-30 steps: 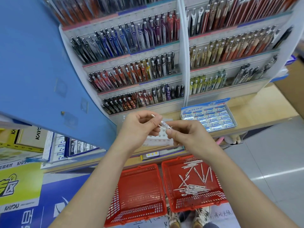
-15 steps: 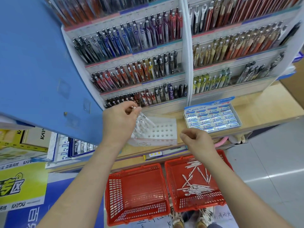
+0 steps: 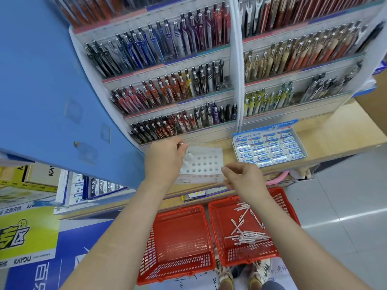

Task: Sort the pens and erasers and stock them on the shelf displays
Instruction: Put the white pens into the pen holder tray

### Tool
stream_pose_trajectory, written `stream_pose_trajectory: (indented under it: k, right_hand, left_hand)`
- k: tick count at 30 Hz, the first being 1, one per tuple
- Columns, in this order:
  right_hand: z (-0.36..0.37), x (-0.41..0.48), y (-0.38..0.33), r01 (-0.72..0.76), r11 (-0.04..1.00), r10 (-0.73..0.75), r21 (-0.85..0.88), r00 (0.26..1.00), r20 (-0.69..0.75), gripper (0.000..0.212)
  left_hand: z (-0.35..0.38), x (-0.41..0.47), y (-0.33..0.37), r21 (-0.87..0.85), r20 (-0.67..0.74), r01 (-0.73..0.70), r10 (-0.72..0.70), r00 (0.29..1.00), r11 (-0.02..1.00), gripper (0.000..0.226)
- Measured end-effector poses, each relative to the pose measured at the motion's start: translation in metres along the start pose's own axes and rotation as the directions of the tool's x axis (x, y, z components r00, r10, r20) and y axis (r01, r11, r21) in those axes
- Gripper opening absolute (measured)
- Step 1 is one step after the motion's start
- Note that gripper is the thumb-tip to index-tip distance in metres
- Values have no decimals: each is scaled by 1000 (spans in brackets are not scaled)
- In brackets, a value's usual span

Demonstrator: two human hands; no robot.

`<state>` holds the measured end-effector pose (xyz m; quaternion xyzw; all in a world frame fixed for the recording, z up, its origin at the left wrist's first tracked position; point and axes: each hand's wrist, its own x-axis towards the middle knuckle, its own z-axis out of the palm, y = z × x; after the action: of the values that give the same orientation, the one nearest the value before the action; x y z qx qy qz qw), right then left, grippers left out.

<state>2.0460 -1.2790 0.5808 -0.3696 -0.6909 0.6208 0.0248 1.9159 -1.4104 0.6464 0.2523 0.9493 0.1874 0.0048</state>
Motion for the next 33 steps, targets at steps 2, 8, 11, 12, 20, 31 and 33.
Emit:
stream_pose_trajectory:
  k: [2,8,11,12,20,31,33]
  right_hand:
    - [3,0,0,-22,998,23,51,999,-28,17]
    - [13,5,2,-38,994,48,105,995,-91,5]
    - [17,6,5,-15,999,19,35,991,-131,17]
    - [18,6,6,-9,1000,11,15,990,-141,19]
    - [21,3,7,17,999,-23,-36,984,-179,22]
    - [-50,-29,20,103,994,-112,-48,966,-232,16]
    - [-79,-40,38,93,983,-134,-161,956,-262,21]
  left_hand:
    - [-6,6,1,17,98,0,-2,995,1000,24]
    - [-11,7,0,-123,66,121,-113,991,985,16]
    - [-4,11,-1,-87,62,90,-85,994,992,16]
    - [-2,13,-1,-58,66,78,-75,995,995,17]
    - [1,17,2,106,115,31,-43,992,994,24]
    - [-38,-23,27,-191,-111,-121,101,989,974,16]
    - [-37,-43,41,-302,-127,-203,172,977,931,11]
